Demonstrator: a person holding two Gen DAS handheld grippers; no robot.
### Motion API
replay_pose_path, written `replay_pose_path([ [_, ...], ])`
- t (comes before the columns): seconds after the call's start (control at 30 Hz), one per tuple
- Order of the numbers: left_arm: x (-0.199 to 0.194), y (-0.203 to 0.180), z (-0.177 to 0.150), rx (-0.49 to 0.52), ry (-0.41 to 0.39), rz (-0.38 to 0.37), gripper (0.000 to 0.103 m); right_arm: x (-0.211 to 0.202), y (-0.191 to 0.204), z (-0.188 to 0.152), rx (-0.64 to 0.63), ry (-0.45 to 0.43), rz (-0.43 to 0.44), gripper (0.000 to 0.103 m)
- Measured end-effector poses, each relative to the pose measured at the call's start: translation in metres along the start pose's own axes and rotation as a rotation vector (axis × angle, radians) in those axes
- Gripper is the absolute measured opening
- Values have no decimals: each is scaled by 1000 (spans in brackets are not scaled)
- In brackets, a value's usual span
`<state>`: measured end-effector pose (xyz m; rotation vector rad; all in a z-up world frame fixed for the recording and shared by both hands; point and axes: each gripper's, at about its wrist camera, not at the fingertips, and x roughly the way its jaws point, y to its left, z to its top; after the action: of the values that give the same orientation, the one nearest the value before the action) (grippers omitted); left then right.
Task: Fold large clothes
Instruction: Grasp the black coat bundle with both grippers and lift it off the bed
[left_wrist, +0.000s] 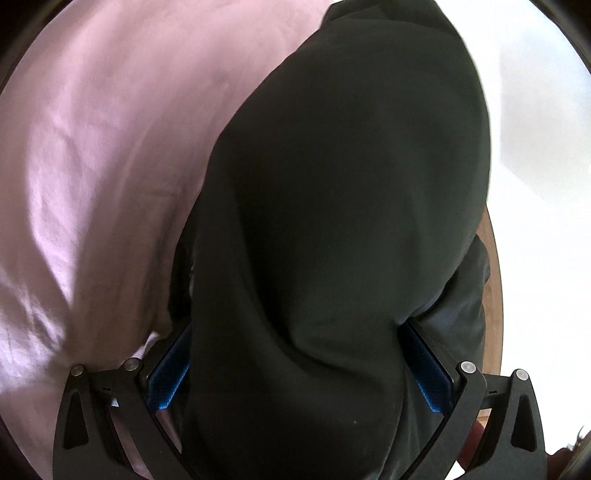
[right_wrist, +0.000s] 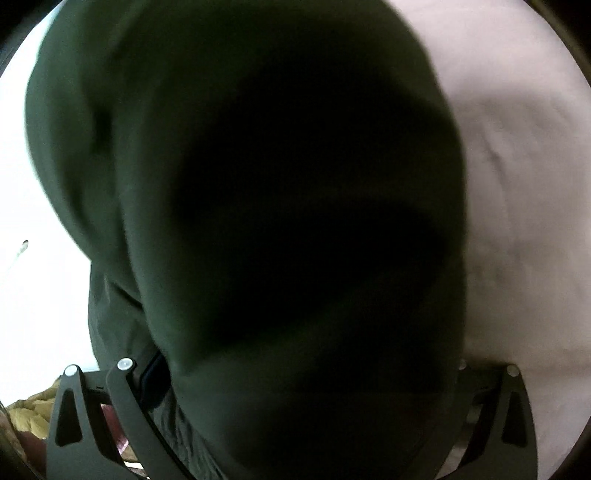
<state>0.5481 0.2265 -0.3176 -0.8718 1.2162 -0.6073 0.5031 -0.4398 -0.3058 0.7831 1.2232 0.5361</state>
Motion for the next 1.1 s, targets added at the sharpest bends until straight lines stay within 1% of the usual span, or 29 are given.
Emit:
replay_pose_path([
  [0.1,5,0,1,-11,8,-3,102,6,-2,-1,18,-7,-1,103],
  [0.23,12,-5,5,-24,17,12,102,17,-1,2,45,9,2,103],
  [0.37,20,-13,5,-23,16,57,102,22,4,-1,49,-15,-4,103],
  [0.5,28,-22,4,-27,7,96,102,29,12,-3,53,-40,-31,103],
  [0.53,29,-23,4,-30,-1,102,102,31,15,-3,52,-46,-36,101],
  [0.57,19,-25,1,-32,-8,105,102,32,18,-4,54,-53,-35,96],
  [0.6,19,-27,0,-33,-16,109,102,32,21,-5,57,-62,-34,93],
  [0.63,19,-30,-2,-33,-25,114,101,33,23,-6,62,-72,-35,88],
  [0.7,17,-37,-10,-40,-50,122,93,33,29,-9,73,-95,-43,80],
  [0.73,12,-40,-17,-47,-63,117,90,33,33,-11,74,-112,-44,73],
  [0.77,8,-40,-18,-56,-74,107,79,33,37,-13,76,-128,-47,66],
  [0.8,4,-41,-20,-64,-86,90,66,33,39,-14,79,-137,-49,63],
  [0.83,1,-44,-23,-71,-98,77,59,33,44,-16,79,-147,-55,55],
  [0.87,0,-46,-25,-79,-105,74,49,34,48,-17,78,-153,-62,50],
  [0.9,-1,-51,-28,-89,-114,75,42,35,54,-18,83,-161,-73,47],
  [0.93,-1,-57,-31,-92,-120,81,39,35,59,-19,85,-167,-81,42],
  [0.97,-4,-63,-35,-100,-131,89,33,36,66,-19,88,-172,-94,38],
  [1.0,-6,-67,-37,-111,-141,90,28,36,70,-19,91,-175,-102,36],
  [1.1,-12,-80,-41,-150,-166,86,21,36,86,-22,99,-180,-113,30],
])
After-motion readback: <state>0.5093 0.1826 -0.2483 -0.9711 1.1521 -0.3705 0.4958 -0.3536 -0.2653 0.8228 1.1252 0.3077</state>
